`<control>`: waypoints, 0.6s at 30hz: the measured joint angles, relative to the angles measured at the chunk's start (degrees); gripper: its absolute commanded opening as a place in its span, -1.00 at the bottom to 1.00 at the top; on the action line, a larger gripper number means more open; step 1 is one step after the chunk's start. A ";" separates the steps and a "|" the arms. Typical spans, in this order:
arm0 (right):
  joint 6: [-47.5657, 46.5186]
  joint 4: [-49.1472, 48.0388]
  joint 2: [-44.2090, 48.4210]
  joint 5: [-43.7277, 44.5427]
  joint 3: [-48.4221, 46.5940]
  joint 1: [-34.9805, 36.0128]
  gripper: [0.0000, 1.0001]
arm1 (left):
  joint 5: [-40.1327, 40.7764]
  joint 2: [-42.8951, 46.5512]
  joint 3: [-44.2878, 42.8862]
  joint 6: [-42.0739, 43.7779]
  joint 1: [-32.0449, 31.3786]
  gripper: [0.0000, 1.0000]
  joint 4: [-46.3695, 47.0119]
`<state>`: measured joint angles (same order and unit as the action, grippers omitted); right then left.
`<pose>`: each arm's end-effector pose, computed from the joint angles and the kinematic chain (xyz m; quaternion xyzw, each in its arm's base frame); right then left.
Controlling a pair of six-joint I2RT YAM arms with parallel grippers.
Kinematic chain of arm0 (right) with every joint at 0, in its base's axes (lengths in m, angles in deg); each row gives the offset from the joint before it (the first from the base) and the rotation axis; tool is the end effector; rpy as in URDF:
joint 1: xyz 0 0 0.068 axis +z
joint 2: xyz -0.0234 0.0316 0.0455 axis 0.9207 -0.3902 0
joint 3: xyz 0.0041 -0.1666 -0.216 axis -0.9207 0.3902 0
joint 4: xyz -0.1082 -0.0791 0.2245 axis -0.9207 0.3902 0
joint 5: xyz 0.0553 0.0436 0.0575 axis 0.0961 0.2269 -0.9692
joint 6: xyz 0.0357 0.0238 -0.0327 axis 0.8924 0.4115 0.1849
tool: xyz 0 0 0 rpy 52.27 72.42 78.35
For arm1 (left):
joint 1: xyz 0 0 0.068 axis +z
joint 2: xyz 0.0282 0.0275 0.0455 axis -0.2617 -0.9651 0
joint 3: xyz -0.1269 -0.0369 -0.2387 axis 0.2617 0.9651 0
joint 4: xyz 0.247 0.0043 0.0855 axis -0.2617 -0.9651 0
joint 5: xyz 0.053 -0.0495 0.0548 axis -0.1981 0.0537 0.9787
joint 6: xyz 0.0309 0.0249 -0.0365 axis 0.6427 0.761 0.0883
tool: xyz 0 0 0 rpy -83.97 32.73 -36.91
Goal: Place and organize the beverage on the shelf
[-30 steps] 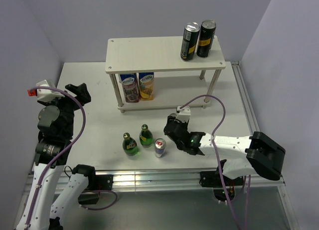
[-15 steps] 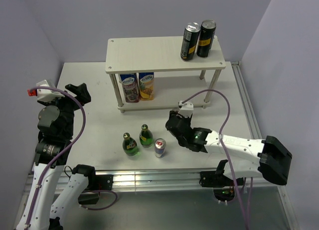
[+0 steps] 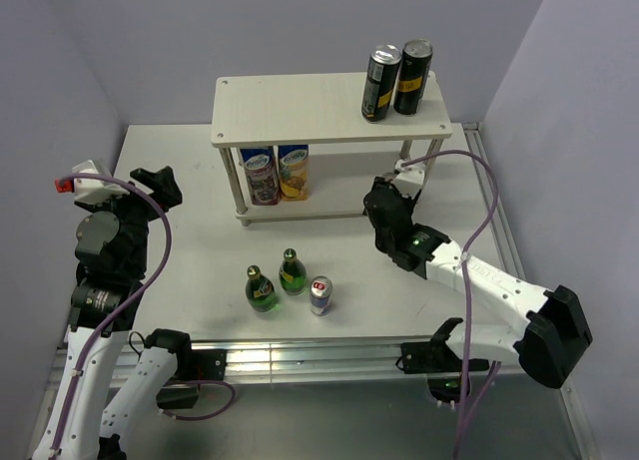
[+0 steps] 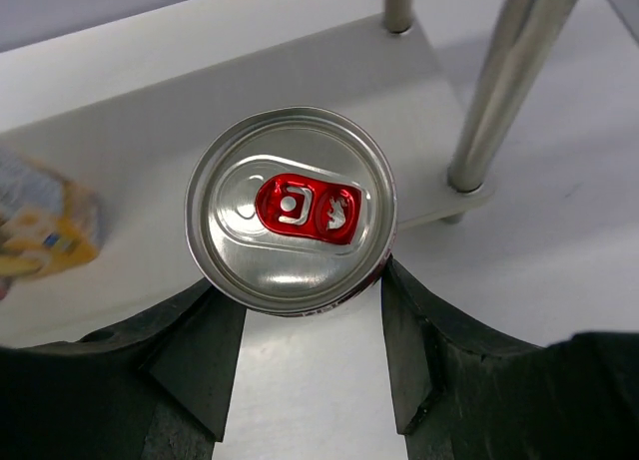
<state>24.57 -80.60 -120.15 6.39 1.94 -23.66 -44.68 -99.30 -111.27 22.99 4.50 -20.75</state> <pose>0.1983 0.1509 0.2867 0.1123 0.8007 0.0027 0.5884 0.1245 -0.0112 0.4020 -0.1994 0.6596 -0.0963 0.7183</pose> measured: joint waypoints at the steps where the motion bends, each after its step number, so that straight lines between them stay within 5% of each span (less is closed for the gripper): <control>1: -0.48 -0.79 -0.72 -0.39 0.00 -1.70 -1.00 | 0.00 0.00 0.00 0.00 0.00 0.83 0.00; 18: -2.14 -12.39 -13.31 -7.19 0.00 -17.03 -1.00 | -0.04 -0.02 0.00 0.00 0.15 0.83 0.00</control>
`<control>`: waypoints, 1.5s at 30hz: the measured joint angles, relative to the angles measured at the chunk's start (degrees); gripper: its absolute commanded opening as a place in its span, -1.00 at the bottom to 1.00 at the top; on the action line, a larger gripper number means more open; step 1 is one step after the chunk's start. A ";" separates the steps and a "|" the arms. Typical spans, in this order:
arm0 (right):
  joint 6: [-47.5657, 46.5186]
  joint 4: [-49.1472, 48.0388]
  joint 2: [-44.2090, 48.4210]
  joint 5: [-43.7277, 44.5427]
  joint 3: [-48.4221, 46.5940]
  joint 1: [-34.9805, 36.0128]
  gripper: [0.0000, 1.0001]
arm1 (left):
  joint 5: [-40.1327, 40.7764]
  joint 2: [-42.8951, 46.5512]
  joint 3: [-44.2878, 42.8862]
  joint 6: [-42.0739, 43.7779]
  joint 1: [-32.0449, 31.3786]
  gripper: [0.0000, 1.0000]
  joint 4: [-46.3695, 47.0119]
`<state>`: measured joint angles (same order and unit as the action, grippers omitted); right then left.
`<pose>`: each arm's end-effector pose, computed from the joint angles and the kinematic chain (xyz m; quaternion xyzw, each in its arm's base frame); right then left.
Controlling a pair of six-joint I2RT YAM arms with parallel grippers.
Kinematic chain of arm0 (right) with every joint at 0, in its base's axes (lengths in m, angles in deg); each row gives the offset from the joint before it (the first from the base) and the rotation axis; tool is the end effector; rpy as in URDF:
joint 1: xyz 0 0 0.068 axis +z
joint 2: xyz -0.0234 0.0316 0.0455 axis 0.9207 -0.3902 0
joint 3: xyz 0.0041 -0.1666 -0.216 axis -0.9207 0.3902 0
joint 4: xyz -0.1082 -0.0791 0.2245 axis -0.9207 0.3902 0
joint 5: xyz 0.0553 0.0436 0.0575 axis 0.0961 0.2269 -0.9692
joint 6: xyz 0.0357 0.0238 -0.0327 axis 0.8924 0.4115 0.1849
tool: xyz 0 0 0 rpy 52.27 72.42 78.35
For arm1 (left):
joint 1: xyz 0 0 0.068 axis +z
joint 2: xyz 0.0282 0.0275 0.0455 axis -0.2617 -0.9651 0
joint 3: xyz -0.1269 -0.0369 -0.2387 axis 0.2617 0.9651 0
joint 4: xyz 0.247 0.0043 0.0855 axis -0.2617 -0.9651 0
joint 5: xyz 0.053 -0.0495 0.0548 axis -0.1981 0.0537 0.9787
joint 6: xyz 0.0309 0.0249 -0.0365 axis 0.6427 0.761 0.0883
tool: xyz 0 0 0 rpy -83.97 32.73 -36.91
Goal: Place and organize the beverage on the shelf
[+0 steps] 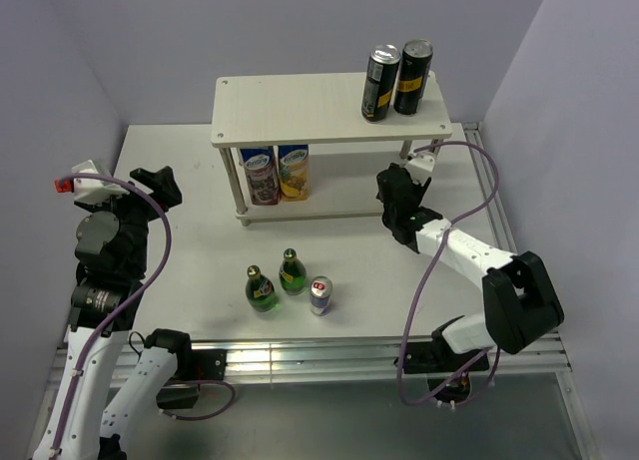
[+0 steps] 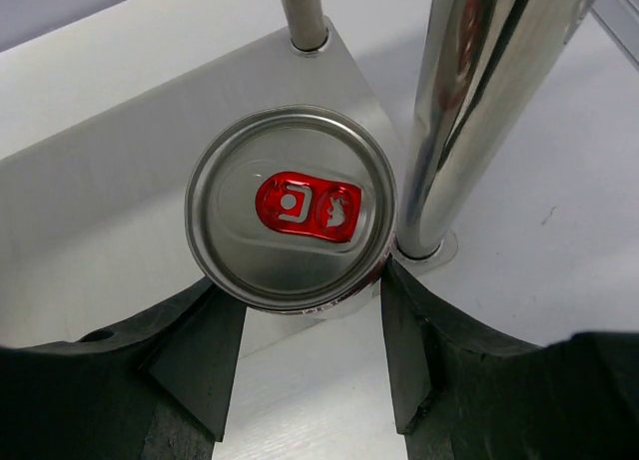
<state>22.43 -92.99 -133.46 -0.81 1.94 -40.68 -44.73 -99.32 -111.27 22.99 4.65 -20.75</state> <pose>0.2757 0.1106 0.2455 0.1824 0.8037 -0.0495 0.5643 0.1246 -0.0109 0.4019 -0.2000 0.6595 -0.0956 0.7183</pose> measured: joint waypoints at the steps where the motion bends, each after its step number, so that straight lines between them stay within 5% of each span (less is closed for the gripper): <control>1: 0.02 -0.31 -0.66 -0.09 -0.04 -0.28 -1.00 | 0.02 0.00 0.00 0.00 0.00 0.83 0.00; 8: -0.31 -2.14 -3.69 0.37 -1.77 -0.94 -1.00 | 0.02 0.00 0.00 0.00 0.00 0.82 0.00; 10: -0.50 -2.21 -4.87 0.33 -2.84 -1.14 -0.83 | 0.02 0.00 0.00 0.00 0.00 0.82 0.00; 11: -0.55 -2.19 -5.44 0.35 -3.43 -1.22 -0.69 | 0.02 0.00 0.00 0.00 0.00 0.83 0.00; 12: -0.44 -2.36 -5.88 0.50 -3.76 -1.27 -0.19 | 0.02 0.00 0.00 0.00 0.00 0.82 0.00; 15: -0.61 -2.49 -6.23 0.15 -4.07 -1.38 0.73 | 0.02 0.02 0.00 0.00 0.00 0.82 0.00; 17: -0.26 -2.54 -6.23 -0.09 -4.07 -1.44 0.88 | 0.02 0.02 0.00 0.00 0.00 0.83 0.00; 27: 0.22 -0.68 -3.37 -2.54 -2.82 -1.46 1.00 | 0.02 0.04 0.00 0.00 0.33 0.83 0.00; 36: 1.27 4.33 14.58 -7.65 0.35 0.28 1.00 | 0.02 0.39 0.00 0.00 0.59 0.83 -0.22; 40: 0.96 8.33 20.57 -7.23 1.55 7.78 1.00 | 0.02 0.39 0.00 0.00 0.72 0.82 -0.37; 45: 1.38 13.73 27.41 -6.99 4.74 25.35 0.93 | 0.00 0.39 0.00 0.00 0.96 0.83 -0.39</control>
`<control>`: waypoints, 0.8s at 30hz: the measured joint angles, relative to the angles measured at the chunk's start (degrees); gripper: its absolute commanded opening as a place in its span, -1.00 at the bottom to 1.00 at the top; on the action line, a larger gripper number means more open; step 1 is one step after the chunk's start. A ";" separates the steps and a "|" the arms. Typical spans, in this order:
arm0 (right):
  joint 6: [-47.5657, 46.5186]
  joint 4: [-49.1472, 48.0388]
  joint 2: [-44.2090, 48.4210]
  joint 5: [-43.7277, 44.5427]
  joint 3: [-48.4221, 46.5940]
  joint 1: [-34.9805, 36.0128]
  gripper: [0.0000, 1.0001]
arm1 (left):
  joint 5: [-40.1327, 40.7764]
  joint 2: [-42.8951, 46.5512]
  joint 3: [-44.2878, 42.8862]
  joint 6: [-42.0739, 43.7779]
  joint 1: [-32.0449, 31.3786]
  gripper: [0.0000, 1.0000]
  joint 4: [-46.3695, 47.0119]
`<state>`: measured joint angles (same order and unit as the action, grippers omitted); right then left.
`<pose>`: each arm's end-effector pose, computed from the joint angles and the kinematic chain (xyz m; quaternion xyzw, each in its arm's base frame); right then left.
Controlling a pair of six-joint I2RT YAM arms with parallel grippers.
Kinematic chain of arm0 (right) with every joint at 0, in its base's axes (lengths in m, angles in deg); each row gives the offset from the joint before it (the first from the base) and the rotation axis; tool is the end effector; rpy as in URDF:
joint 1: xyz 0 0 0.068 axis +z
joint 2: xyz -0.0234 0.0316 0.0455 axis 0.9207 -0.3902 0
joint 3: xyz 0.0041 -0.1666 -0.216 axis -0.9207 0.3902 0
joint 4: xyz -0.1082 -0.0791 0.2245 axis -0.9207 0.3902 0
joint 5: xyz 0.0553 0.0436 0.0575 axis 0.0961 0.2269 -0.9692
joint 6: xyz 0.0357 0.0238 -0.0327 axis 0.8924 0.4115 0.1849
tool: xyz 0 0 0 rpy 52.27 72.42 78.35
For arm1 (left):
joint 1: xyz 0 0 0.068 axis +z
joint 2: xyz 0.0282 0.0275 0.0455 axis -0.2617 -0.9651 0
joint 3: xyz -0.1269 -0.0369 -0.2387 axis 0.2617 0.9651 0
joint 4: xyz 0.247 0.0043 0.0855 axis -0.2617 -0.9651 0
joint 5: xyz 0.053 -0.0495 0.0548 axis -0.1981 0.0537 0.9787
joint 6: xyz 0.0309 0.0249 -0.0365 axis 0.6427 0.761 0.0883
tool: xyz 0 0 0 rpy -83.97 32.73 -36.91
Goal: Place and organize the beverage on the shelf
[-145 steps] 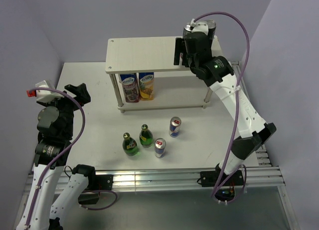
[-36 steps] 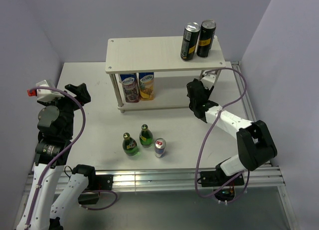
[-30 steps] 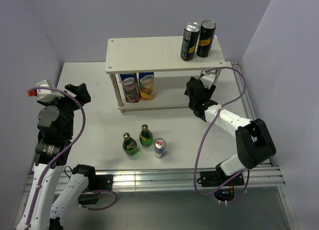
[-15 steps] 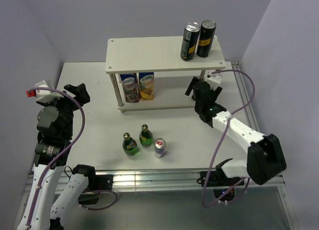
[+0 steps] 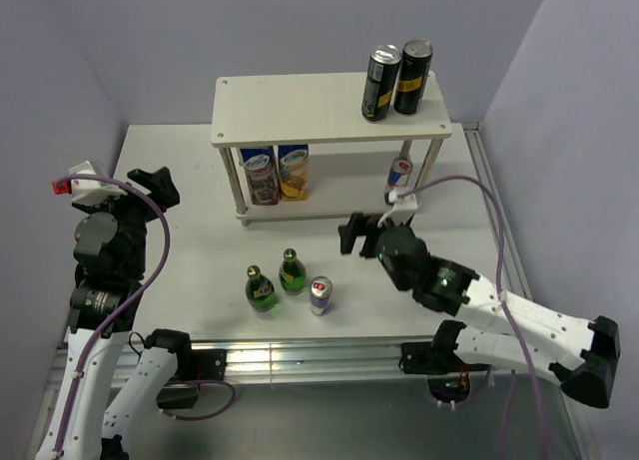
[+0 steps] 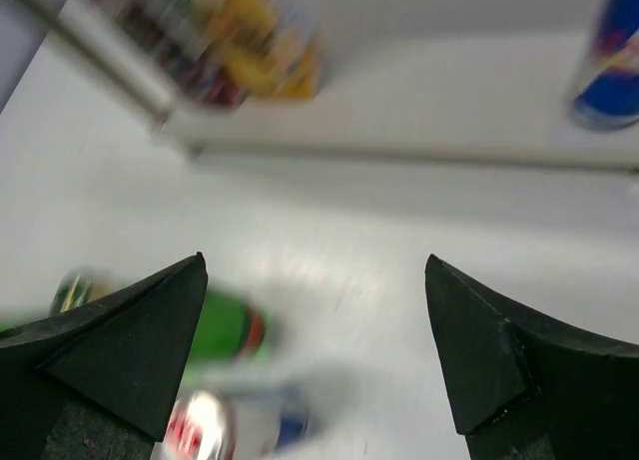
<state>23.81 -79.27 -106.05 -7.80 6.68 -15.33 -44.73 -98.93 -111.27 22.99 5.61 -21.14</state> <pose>0.1418 0.1476 0.3044 0.0059 0.7981 0.1764 0.5761 0.1229 -0.0085 0.4019 -0.2055 0.6578 -0.0895 0.7190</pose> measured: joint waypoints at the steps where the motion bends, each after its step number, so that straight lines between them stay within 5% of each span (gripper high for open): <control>1: 0.48 1.18 2.36 0.39 1.55 4.24 0.93 | 0.00 0.00 0.00 0.00 0.02 0.83 0.00; 6: 5.86 10.19 11.26 7.13 4.72 24.37 0.92 | 0.00 -0.02 0.00 -0.02 0.00 0.82 0.00; 14: 11.69 13.38 9.46 13.27 5.79 42.27 0.93 | -0.02 -0.15 0.00 -0.02 0.09 0.83 0.00; 24: 14.97 9.84 -10.49 16.17 6.69 45.75 0.93 | -0.02 -0.17 0.00 -0.04 0.11 0.82 0.00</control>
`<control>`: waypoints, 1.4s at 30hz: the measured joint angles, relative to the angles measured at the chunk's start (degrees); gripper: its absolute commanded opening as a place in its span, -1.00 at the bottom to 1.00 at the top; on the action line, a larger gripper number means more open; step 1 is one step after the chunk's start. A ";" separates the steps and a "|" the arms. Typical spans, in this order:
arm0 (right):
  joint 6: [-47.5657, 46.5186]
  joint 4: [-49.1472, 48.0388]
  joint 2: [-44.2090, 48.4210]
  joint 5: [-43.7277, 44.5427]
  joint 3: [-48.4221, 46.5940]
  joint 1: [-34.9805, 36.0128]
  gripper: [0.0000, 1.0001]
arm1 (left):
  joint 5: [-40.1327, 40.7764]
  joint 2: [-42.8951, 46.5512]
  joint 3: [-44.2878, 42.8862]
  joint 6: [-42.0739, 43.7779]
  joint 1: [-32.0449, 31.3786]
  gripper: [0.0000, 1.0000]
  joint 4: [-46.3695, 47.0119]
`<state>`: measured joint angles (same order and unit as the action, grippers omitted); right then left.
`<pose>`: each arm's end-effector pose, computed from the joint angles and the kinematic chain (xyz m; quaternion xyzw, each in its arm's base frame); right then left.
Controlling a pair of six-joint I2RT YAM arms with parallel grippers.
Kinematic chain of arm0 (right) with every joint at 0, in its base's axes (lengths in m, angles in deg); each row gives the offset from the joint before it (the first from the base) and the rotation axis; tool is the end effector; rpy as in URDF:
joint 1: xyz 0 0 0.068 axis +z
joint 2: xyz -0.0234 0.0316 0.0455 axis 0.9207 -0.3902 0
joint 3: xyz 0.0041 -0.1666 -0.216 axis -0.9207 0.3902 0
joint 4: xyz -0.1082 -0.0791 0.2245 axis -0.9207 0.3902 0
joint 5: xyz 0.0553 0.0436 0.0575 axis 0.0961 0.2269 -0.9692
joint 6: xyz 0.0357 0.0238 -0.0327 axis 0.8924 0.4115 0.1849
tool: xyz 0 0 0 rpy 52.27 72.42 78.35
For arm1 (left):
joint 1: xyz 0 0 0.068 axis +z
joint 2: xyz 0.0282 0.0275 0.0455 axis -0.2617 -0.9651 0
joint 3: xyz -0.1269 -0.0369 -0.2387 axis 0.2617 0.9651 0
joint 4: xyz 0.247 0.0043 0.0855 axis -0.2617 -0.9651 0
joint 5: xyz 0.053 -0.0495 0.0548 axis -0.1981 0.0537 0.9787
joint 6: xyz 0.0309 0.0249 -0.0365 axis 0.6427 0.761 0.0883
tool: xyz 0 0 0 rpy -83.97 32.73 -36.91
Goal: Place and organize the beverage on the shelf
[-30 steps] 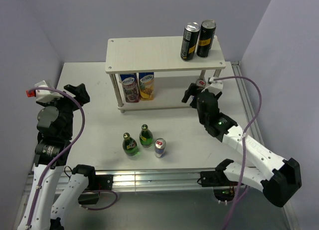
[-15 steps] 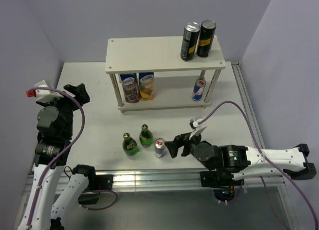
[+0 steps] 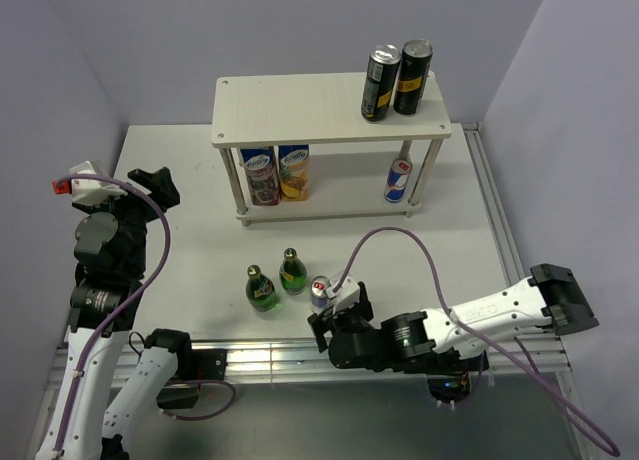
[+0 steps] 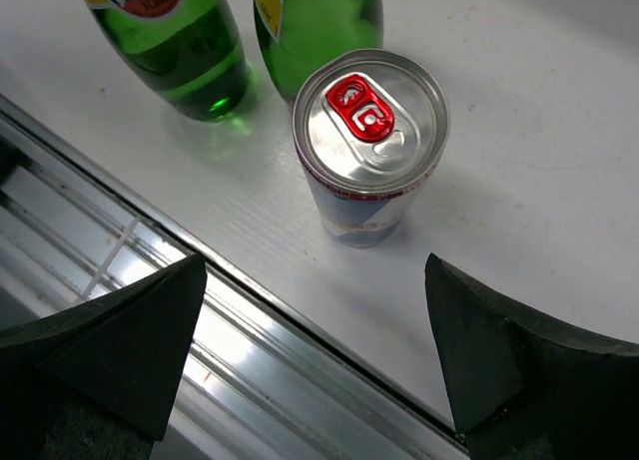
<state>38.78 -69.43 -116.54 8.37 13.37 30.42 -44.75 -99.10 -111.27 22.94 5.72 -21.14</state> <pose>0.0001 0.2094 0.2200 -0.2435 0.8210 0.1876 0.4812 0.1237 -0.0084 0.4016 -0.2062 0.6587 -0.0888 0.7181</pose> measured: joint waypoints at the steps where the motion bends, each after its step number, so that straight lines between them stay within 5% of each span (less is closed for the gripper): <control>1: 0.15 -0.83 -1.31 0.13 0.02 -0.17 0.94 | 0.00 -0.02 0.00 0.00 0.00 0.82 0.00; 12: -0.81 -12.92 -12.02 1.81 1.81 -5.92 0.92 | 0.00 -0.35 0.00 0.00 0.00 0.83 -0.02; 17: -1.81 -20.31 -15.37 4.81 3.26 -8.46 0.72 | 0.00 -0.31 0.00 -0.02 0.00 0.83 -0.02; 23: -2.78 -27.78 -23.06 8.24 3.26 -11.13 -0.06 | -0.33 -0.20 0.00 -0.02 0.00 0.83 0.00; 27: -2.23 -25.07 -24.28 8.61 0.72 -11.67 -1.00 | -0.44 -0.20 0.00 -0.11 0.00 0.83 -0.02; 34: -3.30 -12.24 -13.29 11.41 -5.95 -15.15 -1.00 | -0.46 0.59 0.00 -0.17 0.00 0.83 -0.04; 42: -15.45 -20.79 -4.13 11.32 -9.60 -31.58 -1.00 | -0.44 1.73 0.00 -0.20 0.09 0.84 0.00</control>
<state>23.33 -90.22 -120.67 19.70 3.78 -1.16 -45.18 -97.38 -111.27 22.75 5.81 -21.14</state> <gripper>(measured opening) 0.621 0.918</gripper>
